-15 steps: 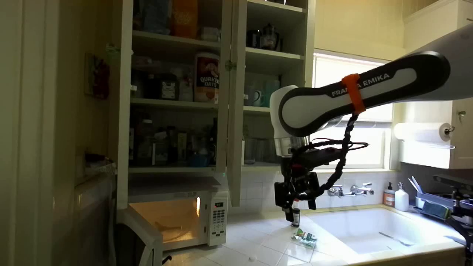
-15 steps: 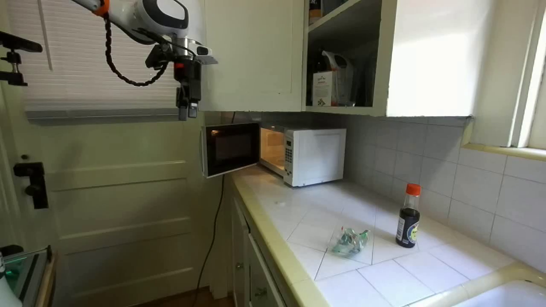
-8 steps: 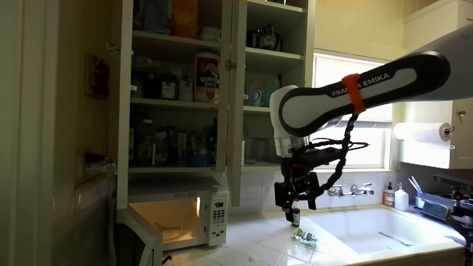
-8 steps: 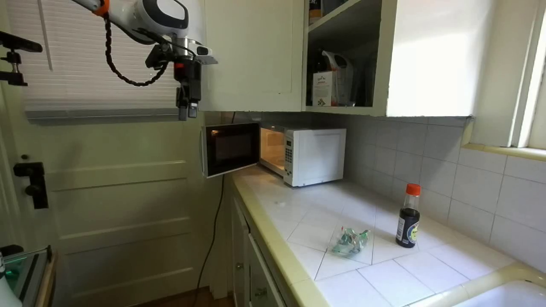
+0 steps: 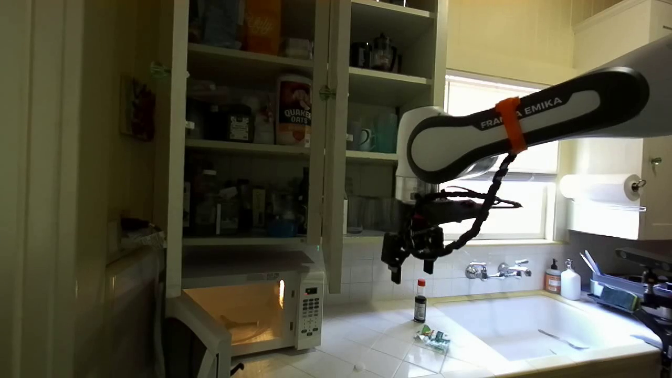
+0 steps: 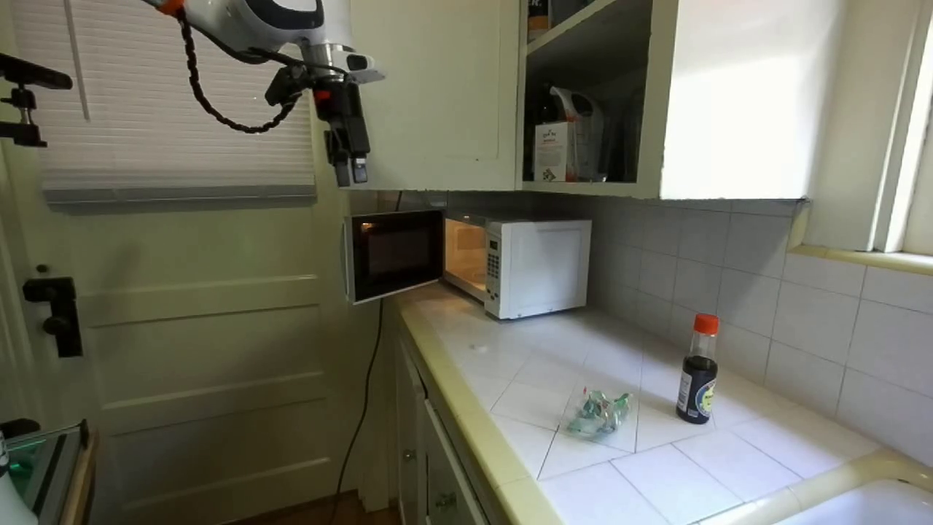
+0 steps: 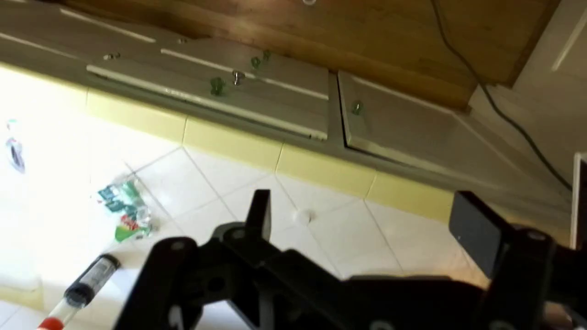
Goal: Move the blue cup to the bottom shelf
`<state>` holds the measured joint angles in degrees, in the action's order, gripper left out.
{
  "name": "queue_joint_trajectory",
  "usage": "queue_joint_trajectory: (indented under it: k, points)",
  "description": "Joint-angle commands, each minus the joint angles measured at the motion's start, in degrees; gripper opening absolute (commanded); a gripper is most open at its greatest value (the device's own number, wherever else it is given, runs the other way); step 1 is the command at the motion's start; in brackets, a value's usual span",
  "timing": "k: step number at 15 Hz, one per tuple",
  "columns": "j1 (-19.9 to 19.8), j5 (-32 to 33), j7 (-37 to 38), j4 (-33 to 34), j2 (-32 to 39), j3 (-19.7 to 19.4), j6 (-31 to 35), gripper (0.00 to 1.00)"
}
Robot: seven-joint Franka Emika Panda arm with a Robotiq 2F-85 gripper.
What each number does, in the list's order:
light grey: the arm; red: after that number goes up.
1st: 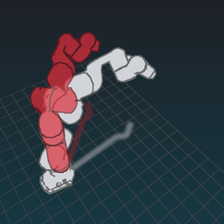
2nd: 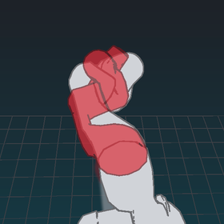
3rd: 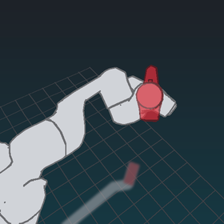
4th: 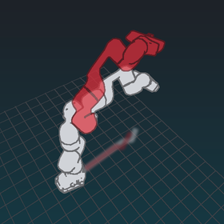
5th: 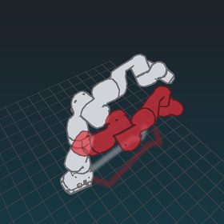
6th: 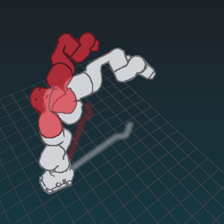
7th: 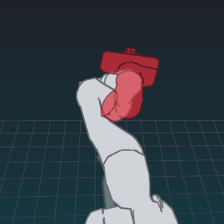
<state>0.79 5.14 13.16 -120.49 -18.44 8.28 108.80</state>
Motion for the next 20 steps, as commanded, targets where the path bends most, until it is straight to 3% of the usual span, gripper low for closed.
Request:
queue_joint_trajectory:
  k: [1, 7, 11, 17, 20]
  points:
    - [-0.89, 3.86, -1.21, 1.09, -4.40, -2.06, 5.86, 1.00]
    - [-3.75, 10.59, -1.23, 9.35, -6.81, -2.91, 15.31, 1.00]
    - [-5.21, 8.66, -0.30, 17.29, -4.32, -4.57, 23.98, 1.00]
    - [-7.69, 6.11, -1.79, 36.71, 6.05, -9.05, 22.74, 1.00]
    - [-5.79, -1.17, -7.69, 46.24, 12.90, -12.49, 18.53, 1.00]
